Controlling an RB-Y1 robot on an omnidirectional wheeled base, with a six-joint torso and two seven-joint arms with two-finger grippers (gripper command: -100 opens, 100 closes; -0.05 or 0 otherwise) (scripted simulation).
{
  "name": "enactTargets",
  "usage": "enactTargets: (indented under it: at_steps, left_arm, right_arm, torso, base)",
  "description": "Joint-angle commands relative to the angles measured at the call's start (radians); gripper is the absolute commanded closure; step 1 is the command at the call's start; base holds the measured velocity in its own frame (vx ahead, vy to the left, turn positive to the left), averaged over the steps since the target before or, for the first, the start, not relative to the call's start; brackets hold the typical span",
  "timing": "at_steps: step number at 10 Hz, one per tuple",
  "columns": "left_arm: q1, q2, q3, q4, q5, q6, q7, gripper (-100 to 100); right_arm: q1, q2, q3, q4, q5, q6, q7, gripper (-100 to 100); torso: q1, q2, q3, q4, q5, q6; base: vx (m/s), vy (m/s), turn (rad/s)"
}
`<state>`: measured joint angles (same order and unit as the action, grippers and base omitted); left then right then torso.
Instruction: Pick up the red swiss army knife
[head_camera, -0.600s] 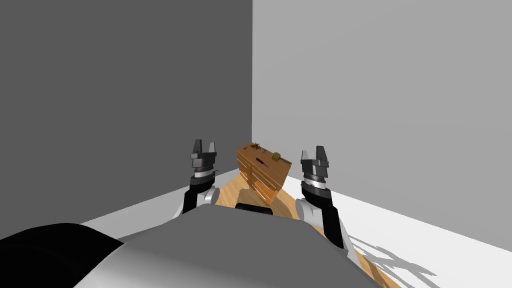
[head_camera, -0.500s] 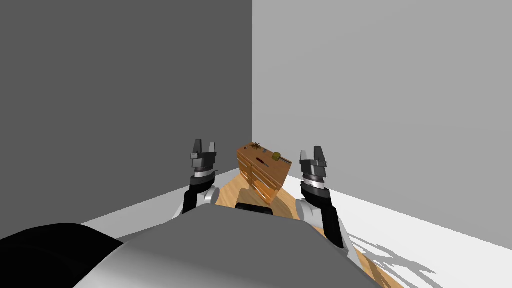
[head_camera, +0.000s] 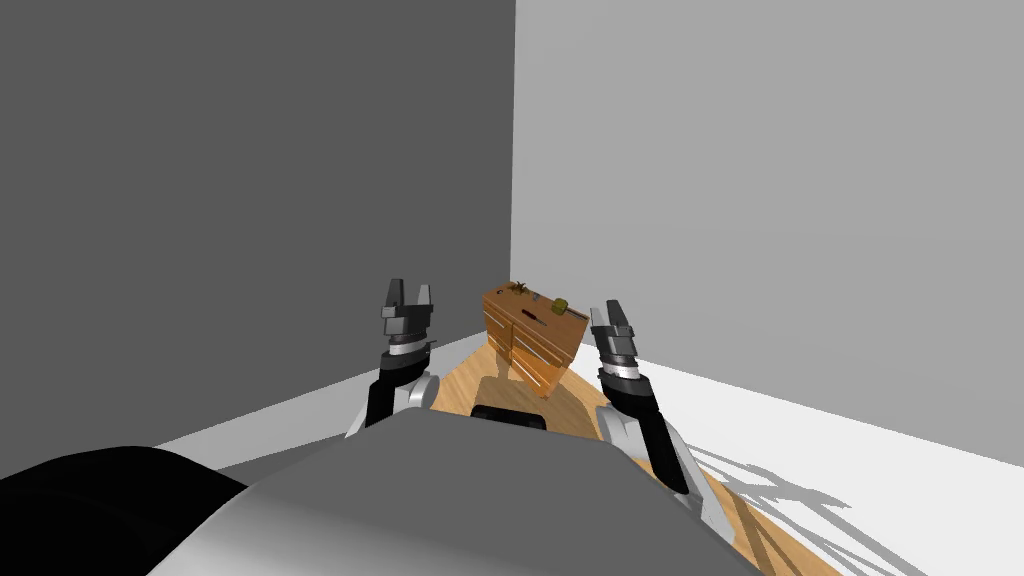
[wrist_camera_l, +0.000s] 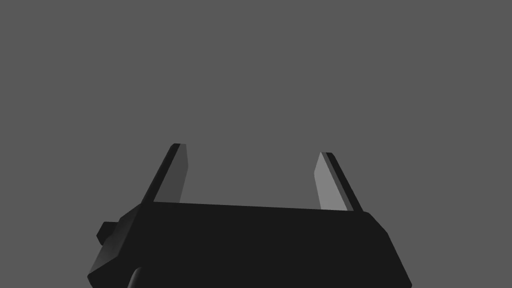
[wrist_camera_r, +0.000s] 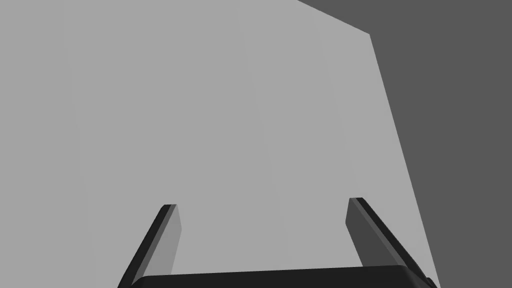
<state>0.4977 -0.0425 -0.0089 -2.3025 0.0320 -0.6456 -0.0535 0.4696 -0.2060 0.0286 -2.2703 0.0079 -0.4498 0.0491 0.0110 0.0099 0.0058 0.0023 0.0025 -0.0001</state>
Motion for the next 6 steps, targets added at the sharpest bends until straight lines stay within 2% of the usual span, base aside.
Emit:
enactTargets:
  at_steps: [1, 2, 4, 5, 6]
  left_arm:
    - [0.000, 0.000, 0.000, 0.000, 0.000, 0.000, 0.000, 0]
    - [0.000, 0.000, 0.000, 0.000, 0.000, 0.000, 0.000, 0]
    - [0.000, 0.000, 0.000, 0.000, 0.000, 0.000, 0.000, 0]
    - [0.000, 0.000, 0.000, 0.000, 0.000, 0.000, 0.000, 0]
    - [0.000, 0.000, 0.000, 0.000, 0.000, 0.000, 0.000, 0]
  right_arm:
    - [0.001, -0.050, 0.006, 0.036, 0.012, -0.014, -0.007, -100]
    - [0.001, -0.062, 0.006, 0.036, 0.012, -0.014, -0.007, -100]
    - [0.001, -0.130, 0.019, 0.089, 0.032, -0.030, -0.013, -100]
    - [0.001, -0.141, 0.019, 0.089, 0.032, -0.030, -0.013, -100]
    - [0.000, -0.179, 0.027, 0.119, 0.043, -0.038, -0.015, -100]
  torso:
    - [0.000, 0.000, 0.000, 0.000, 0.000, 0.000]
    - [0.000, -0.002, -0.001, 0.000, 0.000, 0.000]
    - [-0.004, -0.005, -0.003, -0.001, -0.001, 0.000]
    - [-0.003, -0.004, -0.002, -0.001, -0.001, 0.000]
    - [-0.005, -0.004, -0.003, -0.001, -0.001, 0.000]
  base:
    - [-0.114, 0.162, 0.014]
    - [-0.071, 0.108, 0.002]
    - [-0.082, 0.115, 0.034]
    - [-0.080, 0.092, 0.009]
    - [-0.060, 0.111, 0.047]
